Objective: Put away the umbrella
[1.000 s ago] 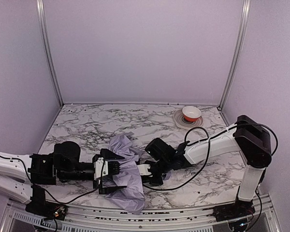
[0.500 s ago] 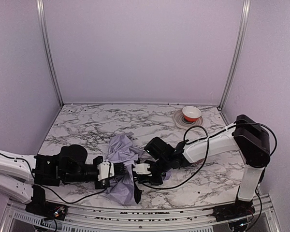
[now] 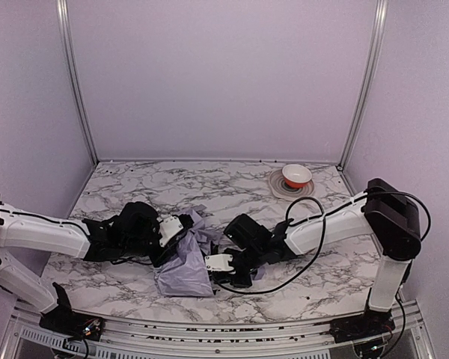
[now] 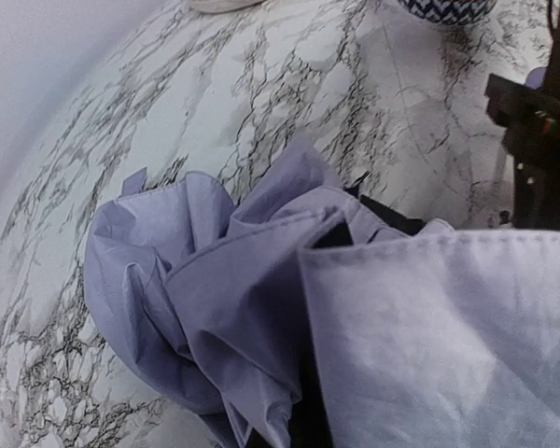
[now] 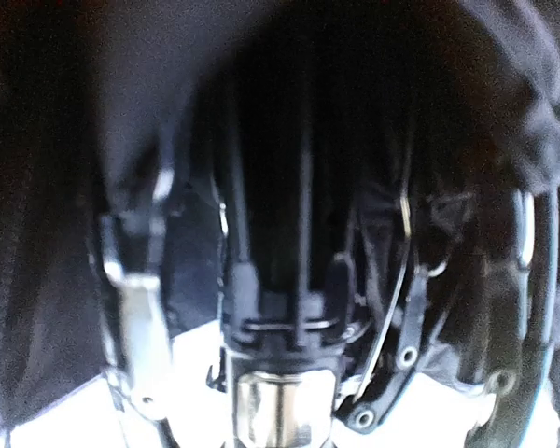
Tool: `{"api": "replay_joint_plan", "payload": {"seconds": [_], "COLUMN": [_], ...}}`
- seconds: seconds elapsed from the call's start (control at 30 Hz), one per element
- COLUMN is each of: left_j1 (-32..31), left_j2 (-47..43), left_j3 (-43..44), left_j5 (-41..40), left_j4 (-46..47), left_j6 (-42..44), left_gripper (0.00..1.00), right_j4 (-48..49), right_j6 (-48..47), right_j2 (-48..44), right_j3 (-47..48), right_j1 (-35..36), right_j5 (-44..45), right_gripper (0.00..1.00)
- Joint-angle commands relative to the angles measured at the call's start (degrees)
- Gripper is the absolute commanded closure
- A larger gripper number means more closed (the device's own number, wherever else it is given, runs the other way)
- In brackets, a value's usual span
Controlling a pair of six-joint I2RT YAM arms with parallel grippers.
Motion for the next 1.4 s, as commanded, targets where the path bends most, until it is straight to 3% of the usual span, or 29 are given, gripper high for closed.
{"api": "replay_joint_plan", "payload": {"seconds": [0.0, 0.1, 0.13, 0.3, 0.53, 0.77, 0.87, 0.97, 1.07, 1.37], "left_j1": [2.0, 2.0, 2.0, 0.1, -1.5, -1.4, -1.2, -0.7, -0.3, 0.2], "left_j2": [10.1, 18.4, 19.9, 23.4, 25.8, 29.1, 30.0, 30.1, 30.1, 29.3], "left_j3": [5.4, 11.7, 12.8, 15.3, 17.0, 19.7, 20.5, 20.7, 21.0, 20.7], "left_j5": [-2.8, 1.6, 2.7, 5.8, 3.8, 3.6, 3.6, 3.8, 4.1, 6.0], "left_j4": [-5.5, -11.5, -12.7, -16.8, -18.7, -20.6, -21.3, -21.5, -21.5, -21.8], "left_j6": [-1.5, -1.0, -1.2, 0.9, 1.5, 1.8, 1.6, 1.5, 1.6, 2.1], "left_gripper": [1.0, 1.0, 1.0, 1.0, 1.0, 1.0, 1.0, 1.0, 1.0, 1.0], "right_j4": [-1.4, 2.1, 3.5, 8.8, 10.4, 3.6, 3.3, 9.8, 17.9, 23.8], "right_j6": [-0.5, 0.4, 1.2, 4.5, 4.2, -2.3, -4.4, -8.5, -14.1, -19.2], "right_j2": [1.8, 0.7, 0.2, -4.7, -13.9, -24.8, -31.1, -34.0, -30.9, -15.2], "right_j3": [-4.4, -5.4, -5.8, -8.5, -12.7, -16.1, -16.3, -17.7, -18.8, -12.8], "right_j1": [2.0, 2.3, 2.4, 2.4, 3.1, 3.7, 4.4, 9.7, 16.5, 16.5], "right_j5": [5.5, 9.1, 10.6, 18.2, 27.7, 34.4, 30.2, 23.4, 19.7, 23.5], "right_gripper": [1.0, 1.0, 0.96, 0.53, 0.33, 0.31, 0.31, 0.31, 0.3, 0.25]}}
